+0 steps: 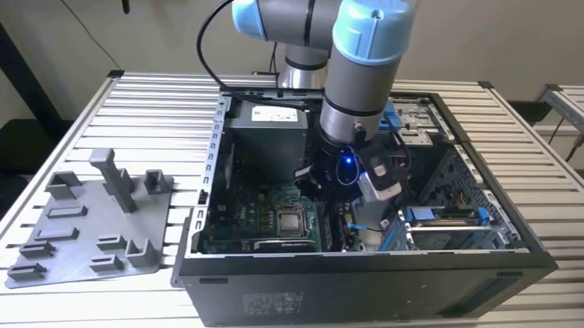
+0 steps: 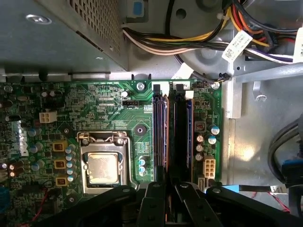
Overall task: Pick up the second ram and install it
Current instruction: 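Insert the second ram into the second slot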
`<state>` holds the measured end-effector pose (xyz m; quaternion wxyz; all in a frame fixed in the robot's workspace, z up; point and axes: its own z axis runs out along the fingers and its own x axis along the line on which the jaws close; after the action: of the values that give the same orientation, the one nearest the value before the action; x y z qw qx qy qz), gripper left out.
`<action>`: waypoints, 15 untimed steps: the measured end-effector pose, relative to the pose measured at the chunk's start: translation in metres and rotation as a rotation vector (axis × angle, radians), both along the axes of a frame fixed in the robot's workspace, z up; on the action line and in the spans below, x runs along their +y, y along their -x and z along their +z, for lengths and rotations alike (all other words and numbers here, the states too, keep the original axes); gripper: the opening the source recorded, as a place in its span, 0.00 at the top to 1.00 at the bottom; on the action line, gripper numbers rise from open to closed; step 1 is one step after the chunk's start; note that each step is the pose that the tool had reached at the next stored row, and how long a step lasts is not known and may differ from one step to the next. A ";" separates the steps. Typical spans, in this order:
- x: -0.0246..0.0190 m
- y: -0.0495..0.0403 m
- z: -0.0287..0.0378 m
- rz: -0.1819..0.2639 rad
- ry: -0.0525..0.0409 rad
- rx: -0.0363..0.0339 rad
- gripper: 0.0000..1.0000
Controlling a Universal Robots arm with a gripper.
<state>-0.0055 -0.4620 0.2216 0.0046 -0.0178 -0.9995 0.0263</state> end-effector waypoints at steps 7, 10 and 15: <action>0.0001 0.0000 0.0080 0.000 0.0264 -0.0001 0.86; 0.0002 -0.0001 0.0080 0.000 0.0649 0.0000 0.86; 0.0011 0.0000 0.0131 0.000 0.0676 0.0000 0.86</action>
<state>-0.0055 -0.4609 0.2347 0.0040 -0.0179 -0.9980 0.0601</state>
